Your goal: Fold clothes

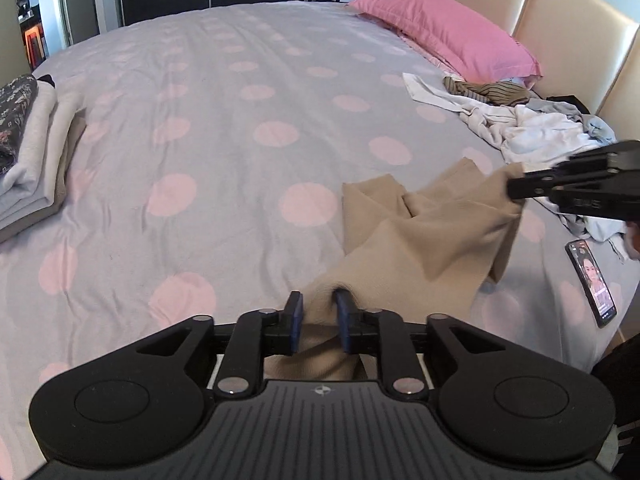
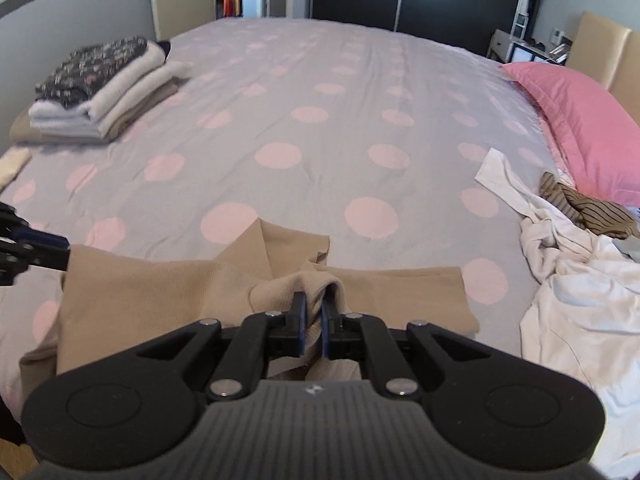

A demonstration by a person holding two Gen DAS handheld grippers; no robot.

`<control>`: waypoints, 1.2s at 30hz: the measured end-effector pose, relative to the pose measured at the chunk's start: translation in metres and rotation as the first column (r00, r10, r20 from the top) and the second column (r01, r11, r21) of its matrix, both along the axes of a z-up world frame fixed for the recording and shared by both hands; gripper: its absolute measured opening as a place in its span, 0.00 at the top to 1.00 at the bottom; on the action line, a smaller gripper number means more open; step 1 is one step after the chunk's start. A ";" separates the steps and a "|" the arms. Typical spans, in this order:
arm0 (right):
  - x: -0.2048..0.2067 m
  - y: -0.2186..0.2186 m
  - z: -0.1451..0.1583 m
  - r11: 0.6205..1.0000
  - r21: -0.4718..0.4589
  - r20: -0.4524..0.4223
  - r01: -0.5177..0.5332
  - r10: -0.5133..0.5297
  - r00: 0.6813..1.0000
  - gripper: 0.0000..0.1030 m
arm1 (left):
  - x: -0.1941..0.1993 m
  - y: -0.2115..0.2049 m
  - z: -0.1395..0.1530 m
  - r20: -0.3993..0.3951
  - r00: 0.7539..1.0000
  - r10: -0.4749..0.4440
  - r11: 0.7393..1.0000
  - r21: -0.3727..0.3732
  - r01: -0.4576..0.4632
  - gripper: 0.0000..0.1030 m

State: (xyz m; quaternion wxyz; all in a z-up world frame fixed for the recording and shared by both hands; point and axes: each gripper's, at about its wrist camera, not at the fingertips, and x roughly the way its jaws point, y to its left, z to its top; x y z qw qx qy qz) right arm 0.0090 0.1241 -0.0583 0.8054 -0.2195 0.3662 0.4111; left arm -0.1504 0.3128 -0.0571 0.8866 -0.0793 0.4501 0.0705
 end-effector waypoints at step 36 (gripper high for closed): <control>-0.097 -0.037 -0.128 0.491 -0.857 0.488 -0.158 0.871 0.060 0.38 | -0.031 -0.038 -0.058 -0.127 0.990 0.054 0.979 -0.191 -0.078 0.86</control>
